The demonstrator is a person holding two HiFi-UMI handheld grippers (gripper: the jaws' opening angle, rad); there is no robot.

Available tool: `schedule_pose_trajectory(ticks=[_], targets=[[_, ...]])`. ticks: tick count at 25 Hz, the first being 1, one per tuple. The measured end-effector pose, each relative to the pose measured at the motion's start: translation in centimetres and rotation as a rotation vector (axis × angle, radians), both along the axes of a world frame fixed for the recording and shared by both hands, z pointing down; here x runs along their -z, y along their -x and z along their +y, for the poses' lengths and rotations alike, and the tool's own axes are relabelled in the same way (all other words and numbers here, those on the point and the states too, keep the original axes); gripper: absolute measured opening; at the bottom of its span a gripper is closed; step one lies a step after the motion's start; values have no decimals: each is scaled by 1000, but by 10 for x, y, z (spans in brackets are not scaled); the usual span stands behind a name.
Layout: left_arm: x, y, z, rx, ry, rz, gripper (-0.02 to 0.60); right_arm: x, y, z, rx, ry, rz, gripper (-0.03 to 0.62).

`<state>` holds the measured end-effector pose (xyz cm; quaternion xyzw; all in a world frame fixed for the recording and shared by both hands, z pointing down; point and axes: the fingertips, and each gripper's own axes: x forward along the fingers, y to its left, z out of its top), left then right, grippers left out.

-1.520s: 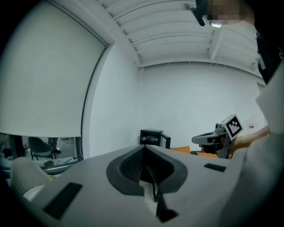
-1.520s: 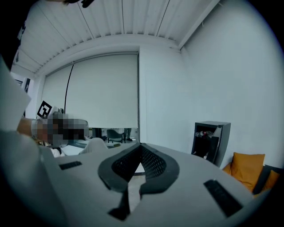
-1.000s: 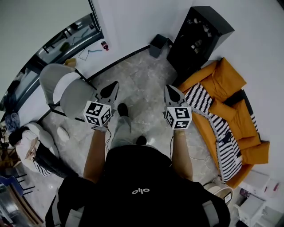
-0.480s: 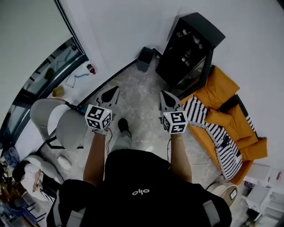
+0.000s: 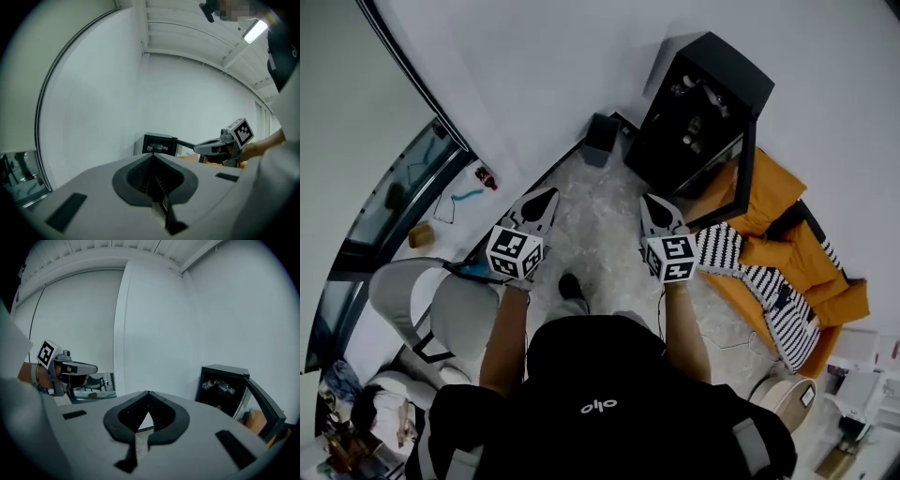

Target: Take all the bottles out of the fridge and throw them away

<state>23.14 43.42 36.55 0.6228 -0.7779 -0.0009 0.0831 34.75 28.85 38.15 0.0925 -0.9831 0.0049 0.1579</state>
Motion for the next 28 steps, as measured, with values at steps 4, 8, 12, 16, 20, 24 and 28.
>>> schedule_pose_trajectory(ticks=[4, 8, 12, 16, 20, 24, 28], targets=[[-4, 25, -28, -64, 2, -2, 0, -4, 19, -19, -60, -7, 8, 2], [-8, 41, -71, -129, 11, -2, 0, -5, 24, -47, -124, -6, 8, 2], [-9, 48, -130, -204, 22, -18, 0, -6, 30, -93, -197, -4, -5, 2], [-13, 67, -193, -265, 28, -31, 0, -14, 48, -148, -268, 13, -21, 2], [-17, 90, -257, -318, 35, -40, 0, -20, 70, -201, -323, 26, -30, 2], [-13, 114, -336, -357, 55, -51, 0, -14, 91, -266, -376, 38, -35, 2], [-17, 127, -406, -372, 66, -46, 1, -17, 102, -322, -399, 41, -24, 2]])
